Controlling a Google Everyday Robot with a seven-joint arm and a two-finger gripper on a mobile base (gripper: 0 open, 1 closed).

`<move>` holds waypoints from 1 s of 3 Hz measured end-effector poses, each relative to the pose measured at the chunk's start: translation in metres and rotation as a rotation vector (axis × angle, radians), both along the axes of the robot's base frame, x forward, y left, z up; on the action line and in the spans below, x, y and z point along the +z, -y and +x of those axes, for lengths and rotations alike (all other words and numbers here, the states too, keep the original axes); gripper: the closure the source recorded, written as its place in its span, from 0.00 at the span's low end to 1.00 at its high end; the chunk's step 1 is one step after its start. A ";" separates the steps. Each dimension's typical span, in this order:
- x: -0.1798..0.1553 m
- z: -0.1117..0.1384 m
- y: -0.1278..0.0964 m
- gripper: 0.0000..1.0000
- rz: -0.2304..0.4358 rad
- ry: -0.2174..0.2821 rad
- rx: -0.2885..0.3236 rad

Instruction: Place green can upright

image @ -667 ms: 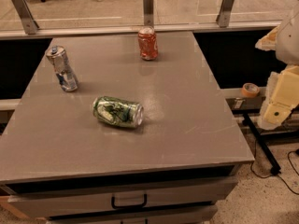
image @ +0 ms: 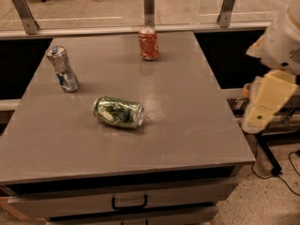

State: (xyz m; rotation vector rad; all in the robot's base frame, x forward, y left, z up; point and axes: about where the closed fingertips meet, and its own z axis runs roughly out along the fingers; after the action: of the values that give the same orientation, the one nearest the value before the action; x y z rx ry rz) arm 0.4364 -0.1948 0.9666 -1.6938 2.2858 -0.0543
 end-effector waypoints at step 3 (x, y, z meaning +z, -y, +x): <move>-0.049 -0.014 -0.107 0.00 0.030 -0.086 -0.007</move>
Offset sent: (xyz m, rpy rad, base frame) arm -0.0181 0.1665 -0.0829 0.0775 0.1455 0.0240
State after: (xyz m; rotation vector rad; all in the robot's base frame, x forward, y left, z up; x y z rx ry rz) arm 0.4224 -0.0879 0.9173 -1.7038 2.3422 0.0522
